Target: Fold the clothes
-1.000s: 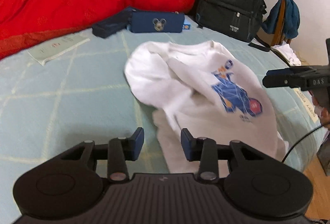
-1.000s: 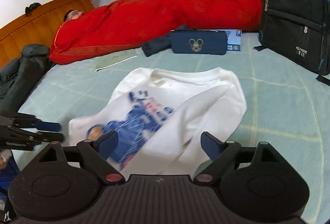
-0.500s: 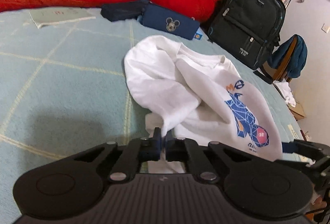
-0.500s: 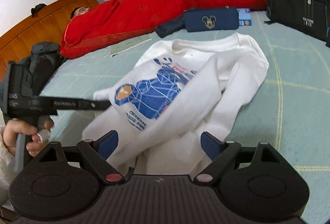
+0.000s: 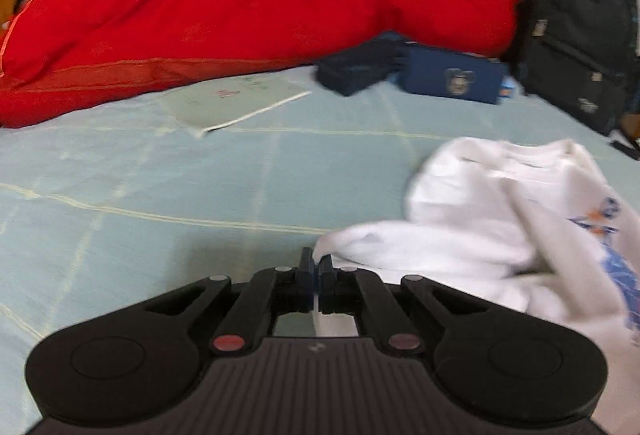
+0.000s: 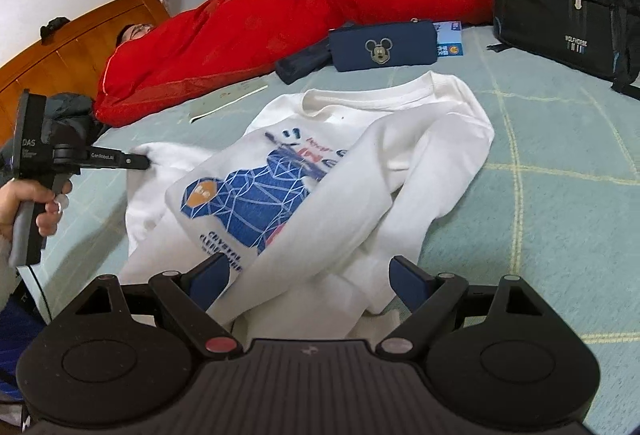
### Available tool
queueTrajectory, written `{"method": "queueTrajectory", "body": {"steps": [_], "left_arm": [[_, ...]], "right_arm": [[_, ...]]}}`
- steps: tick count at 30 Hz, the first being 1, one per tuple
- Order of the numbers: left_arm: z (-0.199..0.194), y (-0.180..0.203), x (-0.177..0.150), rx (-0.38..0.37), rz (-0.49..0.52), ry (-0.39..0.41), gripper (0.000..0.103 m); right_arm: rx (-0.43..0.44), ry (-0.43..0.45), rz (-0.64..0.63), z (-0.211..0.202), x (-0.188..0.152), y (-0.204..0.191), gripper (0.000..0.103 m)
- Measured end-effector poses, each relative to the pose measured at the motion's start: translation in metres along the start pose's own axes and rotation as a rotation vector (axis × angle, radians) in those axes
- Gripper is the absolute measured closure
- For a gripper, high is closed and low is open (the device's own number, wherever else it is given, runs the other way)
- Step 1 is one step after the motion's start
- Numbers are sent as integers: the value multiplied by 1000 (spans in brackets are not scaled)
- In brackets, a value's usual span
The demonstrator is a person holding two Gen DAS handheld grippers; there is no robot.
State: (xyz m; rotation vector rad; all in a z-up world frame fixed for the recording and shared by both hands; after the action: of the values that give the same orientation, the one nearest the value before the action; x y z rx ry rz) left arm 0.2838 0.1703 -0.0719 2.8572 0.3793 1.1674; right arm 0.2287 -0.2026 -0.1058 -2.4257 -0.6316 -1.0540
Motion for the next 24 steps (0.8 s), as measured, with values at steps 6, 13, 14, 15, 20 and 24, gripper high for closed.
{"method": "queueTrajectory", "body": {"steps": [6,13,14,15,20,24], "left_arm": [[25,-31,27,105,-12,-7,103],[48,-37,35,129,-37,-55,100],[46,-35,31,119,-31,-59,100],[45,-34,28,110,-26,-64,96],[27,-29,8,51,-29,-99,86],[3,-17,-16,-24,-20,-143,76]], "right_arm": [[-18,4,18,3,3,7,13],[-31,9,22,1,4,12,12],[-29,10,22,1,4,12,13],[-26,10,22,2,4,12,13],[2,14,14,3,4,5,12],[26,20,-1,1,3,-3,12]]}}
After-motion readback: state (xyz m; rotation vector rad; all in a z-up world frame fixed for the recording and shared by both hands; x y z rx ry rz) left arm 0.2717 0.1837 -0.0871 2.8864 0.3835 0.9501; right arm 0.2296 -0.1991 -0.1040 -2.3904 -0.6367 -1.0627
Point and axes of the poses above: each gripper's, at about its wrist camera, not at the fingertips, and z roughly the way its jaws point, y to its right, x to its top, the point moved 5 cm from there along z, roughly the way its jaws point, and after that the axes turned 9 degrees about -z, right-handed, at the moved point
